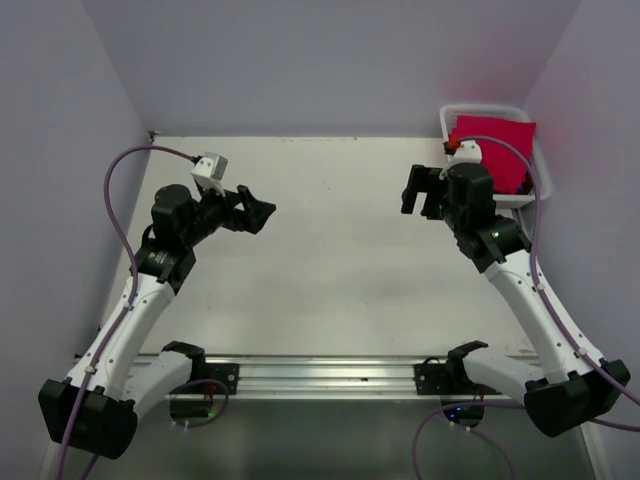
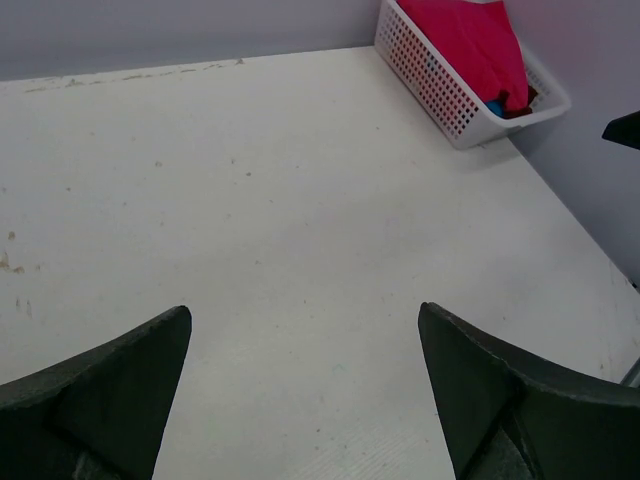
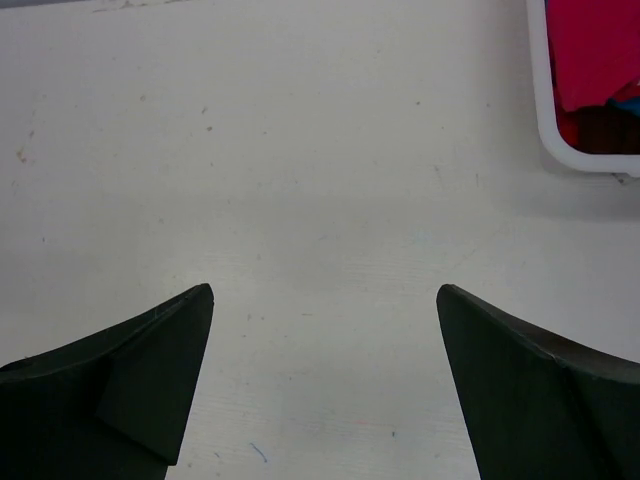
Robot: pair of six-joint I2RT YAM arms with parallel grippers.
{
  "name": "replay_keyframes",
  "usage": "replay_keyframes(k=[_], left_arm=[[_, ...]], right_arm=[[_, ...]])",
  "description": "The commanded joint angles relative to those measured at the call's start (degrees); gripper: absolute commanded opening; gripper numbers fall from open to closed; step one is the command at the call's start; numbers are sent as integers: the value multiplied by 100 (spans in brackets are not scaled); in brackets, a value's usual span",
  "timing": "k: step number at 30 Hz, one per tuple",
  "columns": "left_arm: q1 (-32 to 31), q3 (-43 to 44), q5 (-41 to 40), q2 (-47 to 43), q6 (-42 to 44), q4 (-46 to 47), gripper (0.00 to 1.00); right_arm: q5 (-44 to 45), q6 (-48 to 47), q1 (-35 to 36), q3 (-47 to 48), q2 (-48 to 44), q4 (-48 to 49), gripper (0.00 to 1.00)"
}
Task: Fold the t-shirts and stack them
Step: Grab crumpled tshirt from bin with the right arm
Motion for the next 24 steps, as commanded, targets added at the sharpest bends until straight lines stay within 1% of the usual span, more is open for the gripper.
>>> replay_keyframes(k=[1,4,6,7,9,10,11,12,13,15,16,17,19,22,24], left_arm=[[-30,229,-7,-16,112,178,100],[-30,238,-86,-25,138,152,100],[-30,229,-104,-34,139,160,100],[-30,229,-104,-25,139,160,100],[-30,221,-69,-42,139,160,100],[-30,229,-86,-42,121,160,100],[-30,212,-103,-51,112,160,100],[-30,212,-121,-60,112,152,100],[-30,212,-173,-51,112,125,100],[-30,229,-332,-34,138,-15,100],[-30,238,-376,-34,165,-85,100],[-30,247,-454,-34,182,-208,100],[-30,230,-534,-68,235,-288,100],[-39,159,-736,-165,262,-393,100],[-30,89,-780,-235,270,-385,100]], right_arm=[[3,-67,45,70,-51,150,99],[-41,-137,36,8,-95,291,99],[204,-120,36,-10,-69,370,99],[841,11,36,103,61,326,99],[1494,135,27,384,421,-42,99],[1880,214,18,768,945,-182,99],[2258,232,-8,964,1211,-375,99],[2366,215,-34,1148,1475,-421,99],[2455,232,-78,1533,2078,-482,99],[2587,249,-174,1983,2644,-728,99],[2613,380,-340,2455,2882,-842,99],[2544,451,-464,2669,3310,-1043,99],[2237,591,-771,3186,3612,-1185,99],[2183,496,-939,3714,4043,-1361,99],[2157,469,-1001,3865,4184,-1335,99]])
